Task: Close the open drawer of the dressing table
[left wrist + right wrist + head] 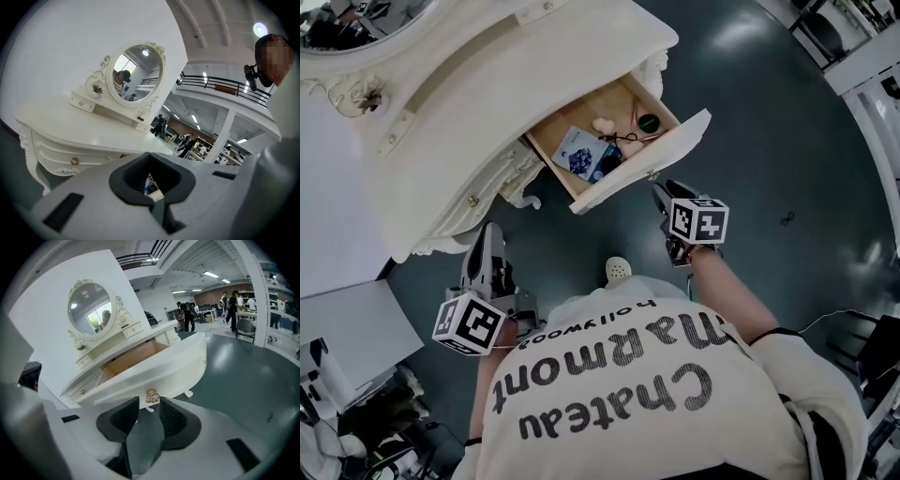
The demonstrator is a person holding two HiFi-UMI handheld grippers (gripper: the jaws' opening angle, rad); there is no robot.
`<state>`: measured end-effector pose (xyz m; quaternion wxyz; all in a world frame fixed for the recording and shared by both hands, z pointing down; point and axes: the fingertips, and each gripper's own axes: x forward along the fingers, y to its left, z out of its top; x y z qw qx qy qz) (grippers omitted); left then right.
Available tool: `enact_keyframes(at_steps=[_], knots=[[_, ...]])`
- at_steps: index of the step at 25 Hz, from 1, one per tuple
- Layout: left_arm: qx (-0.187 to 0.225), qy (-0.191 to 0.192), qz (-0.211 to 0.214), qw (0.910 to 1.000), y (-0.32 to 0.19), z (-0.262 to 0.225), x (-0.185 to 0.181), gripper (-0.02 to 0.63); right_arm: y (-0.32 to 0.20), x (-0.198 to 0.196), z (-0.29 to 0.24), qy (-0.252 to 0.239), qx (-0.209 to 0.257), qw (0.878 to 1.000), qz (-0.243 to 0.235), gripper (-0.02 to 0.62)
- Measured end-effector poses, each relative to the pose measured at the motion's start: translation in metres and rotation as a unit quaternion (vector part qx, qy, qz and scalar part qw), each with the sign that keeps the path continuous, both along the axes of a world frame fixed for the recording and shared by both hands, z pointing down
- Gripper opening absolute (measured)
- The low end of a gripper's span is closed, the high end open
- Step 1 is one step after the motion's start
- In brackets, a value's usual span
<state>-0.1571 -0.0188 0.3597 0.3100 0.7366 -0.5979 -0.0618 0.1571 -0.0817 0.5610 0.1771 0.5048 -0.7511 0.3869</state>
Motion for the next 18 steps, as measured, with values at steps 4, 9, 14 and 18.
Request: enact_keyframes(at_steps=[4,9,14,18], knots=[[-0.01,0.005,-0.019,0.9998,0.007,0.005,-0.007,0.008,-0.003,0.0,0.009,0.003,-0.011,1.0,-0.007,0.153],[-0.029,0.003,-0.042,0.9987,0.021,0.016,-0.018,0.008,-0.012,-0.001,0.02,0.008,-0.016,1.0,-0.009,0.155],[-0.038,0.008,-0.051,0.998,0.029,0.014,-0.025,0.008,-0.018,-0.004,0.02,0.007,-0.01,1.0,-0.01,0.16],[-0.039,0.001,-0.052,0.9979,0.03,0.013,-0.028,0.008,-0.023,-0.011,0.021,0.007,-0.001,1.0,-0.024,0.16]])
